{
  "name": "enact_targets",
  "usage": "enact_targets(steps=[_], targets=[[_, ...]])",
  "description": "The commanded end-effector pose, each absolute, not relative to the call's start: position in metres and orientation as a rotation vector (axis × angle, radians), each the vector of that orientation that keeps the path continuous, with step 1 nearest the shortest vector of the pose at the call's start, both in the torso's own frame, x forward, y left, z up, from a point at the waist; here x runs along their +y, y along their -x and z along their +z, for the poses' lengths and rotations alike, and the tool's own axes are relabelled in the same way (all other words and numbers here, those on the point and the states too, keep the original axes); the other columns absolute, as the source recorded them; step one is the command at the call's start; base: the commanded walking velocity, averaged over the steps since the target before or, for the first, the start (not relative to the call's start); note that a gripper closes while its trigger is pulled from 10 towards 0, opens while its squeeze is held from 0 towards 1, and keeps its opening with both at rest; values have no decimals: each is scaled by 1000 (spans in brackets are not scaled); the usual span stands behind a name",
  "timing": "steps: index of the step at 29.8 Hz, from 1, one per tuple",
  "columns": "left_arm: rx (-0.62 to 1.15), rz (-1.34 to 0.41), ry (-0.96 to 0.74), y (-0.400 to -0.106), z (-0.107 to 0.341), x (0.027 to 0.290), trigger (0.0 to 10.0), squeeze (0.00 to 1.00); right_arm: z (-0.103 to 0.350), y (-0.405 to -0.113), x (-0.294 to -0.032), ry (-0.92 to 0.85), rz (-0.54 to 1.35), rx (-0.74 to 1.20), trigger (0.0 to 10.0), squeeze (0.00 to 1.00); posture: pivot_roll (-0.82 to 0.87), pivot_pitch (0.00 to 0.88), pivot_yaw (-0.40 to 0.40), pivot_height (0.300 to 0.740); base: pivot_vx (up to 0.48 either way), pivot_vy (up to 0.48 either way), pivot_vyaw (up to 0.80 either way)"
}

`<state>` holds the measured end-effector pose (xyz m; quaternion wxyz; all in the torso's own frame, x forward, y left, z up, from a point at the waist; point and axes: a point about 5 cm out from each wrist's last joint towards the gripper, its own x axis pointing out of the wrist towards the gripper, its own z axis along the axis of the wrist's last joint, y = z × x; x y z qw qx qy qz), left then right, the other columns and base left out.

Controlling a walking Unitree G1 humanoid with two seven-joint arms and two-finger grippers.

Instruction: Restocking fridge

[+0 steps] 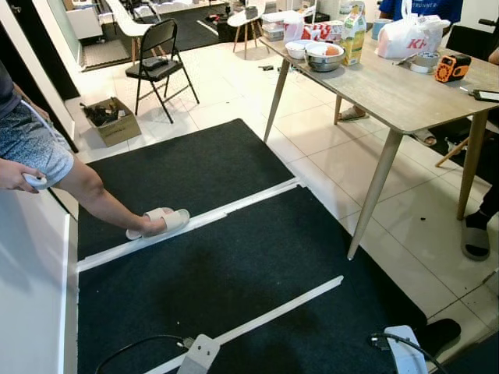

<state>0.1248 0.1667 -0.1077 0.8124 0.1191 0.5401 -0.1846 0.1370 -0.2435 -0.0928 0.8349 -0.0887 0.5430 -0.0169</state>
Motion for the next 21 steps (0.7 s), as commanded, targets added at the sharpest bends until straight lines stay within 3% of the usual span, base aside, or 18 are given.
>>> enact_targets(steps=[1, 21], targets=[[1246, -433, -237, -103, -115, 163, 10000, 0, -93, -138, -242, 167, -42, 1144, 10000, 0, -16, 0, 24, 740, 266, 0, 0], [1258, -432, -215, -101, -115, 159, 10000, 0, -91, -139, -247, 163, -59, 1141, 10000, 0, -29, 0, 17, 740, 317, 0, 0]])
